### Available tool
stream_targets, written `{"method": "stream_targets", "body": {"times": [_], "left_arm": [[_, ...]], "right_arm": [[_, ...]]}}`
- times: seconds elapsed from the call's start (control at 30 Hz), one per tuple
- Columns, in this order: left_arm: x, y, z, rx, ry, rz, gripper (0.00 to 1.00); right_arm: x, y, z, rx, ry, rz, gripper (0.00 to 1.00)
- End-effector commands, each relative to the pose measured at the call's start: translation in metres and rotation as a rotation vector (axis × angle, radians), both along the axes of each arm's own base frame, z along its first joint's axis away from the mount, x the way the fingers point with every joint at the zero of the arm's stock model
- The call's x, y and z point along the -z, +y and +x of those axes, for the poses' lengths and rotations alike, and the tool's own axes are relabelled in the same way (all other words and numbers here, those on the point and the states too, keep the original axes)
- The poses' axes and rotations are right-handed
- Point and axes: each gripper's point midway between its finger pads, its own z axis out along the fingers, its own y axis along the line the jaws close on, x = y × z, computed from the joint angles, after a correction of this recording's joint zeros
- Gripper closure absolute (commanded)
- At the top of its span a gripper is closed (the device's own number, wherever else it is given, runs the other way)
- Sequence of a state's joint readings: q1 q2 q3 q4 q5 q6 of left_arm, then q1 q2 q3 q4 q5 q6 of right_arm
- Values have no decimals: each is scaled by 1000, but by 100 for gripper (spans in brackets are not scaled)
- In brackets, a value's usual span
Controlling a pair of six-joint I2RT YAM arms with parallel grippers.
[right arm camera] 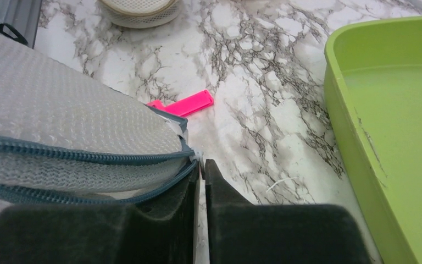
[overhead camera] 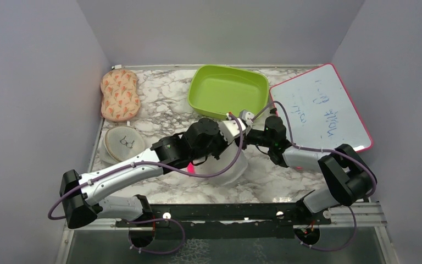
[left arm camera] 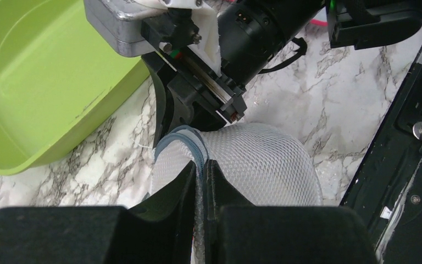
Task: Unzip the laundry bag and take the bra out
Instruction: Unzip the laundry bag at the center of the board.
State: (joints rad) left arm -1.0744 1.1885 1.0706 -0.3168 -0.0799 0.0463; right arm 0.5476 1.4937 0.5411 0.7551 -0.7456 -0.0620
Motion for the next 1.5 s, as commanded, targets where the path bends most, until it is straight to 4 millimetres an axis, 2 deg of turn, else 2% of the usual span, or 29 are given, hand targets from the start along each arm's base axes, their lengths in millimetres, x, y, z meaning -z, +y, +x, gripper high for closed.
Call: {"method": "stream_targets", "body": {"times": [0.0, 0.03, 0.07, 0.1, 0.13, 0.2, 0.37, 0.5, 0.63, 0.73, 0.83, 0.93, 1.07, 1.2, 1.27, 1.37, 1.43, 1.47], "left_arm": [[-20, 3, 14, -127, 8, -22, 100], [-16, 4, 14, -145, 31, -12, 100], [-14, 4, 14, -164, 58, -9, 100], [-11, 4, 14, -189, 89, -2, 100], [-8, 4, 14, -213, 117, 1, 100], [0, 8, 16, -277, 167, 17, 100], [7, 10, 15, -346, 241, 46, 100], [5, 13, 18, -375, 240, 47, 100], [5, 12, 24, -436, 265, 68, 99], [8, 2, 22, -428, 306, 62, 78], [17, 2, 21, -413, 303, 92, 56], [24, 11, 19, -384, 272, 138, 46], [34, 16, -1, -229, 258, 147, 34], [30, 8, -39, 4, 210, 104, 25], [29, 13, -52, 74, 133, 99, 23], [34, 23, -58, 164, -13, 121, 23], [46, 26, -67, 313, -150, 171, 23], [51, 26, -73, 388, -203, 182, 20]], "right_arm": [[0, -5, 3, 43, 38, -29, 80], [1, -9, 3, 69, 68, -42, 62], [2, -13, 3, 99, 100, -51, 24], [2, -18, 4, 140, 129, -60, 6], [3, -24, 7, 194, 163, -75, 2], [-2, -40, 12, 320, 226, -92, 0], [13, -90, 22, 641, 396, -207, 0], [17, -110, 18, 737, 471, -265, 0], [-4, -105, 14, 705, 471, -227, 0], [-18, -101, 13, 679, 445, -198, 0], [-18, -100, 13, 670, 440, -207, 0], [-14, -100, 11, 658, 452, -225, 0], [-14, -102, 10, 669, 450, -218, 0], [-13, -105, 9, 687, 461, -229, 0], [-14, -107, 10, 694, 461, -230, 0], [-16, -107, 10, 696, 457, -225, 0], [-20, -106, 10, 692, 447, -220, 0], [-21, -107, 10, 692, 443, -218, 0]]}}
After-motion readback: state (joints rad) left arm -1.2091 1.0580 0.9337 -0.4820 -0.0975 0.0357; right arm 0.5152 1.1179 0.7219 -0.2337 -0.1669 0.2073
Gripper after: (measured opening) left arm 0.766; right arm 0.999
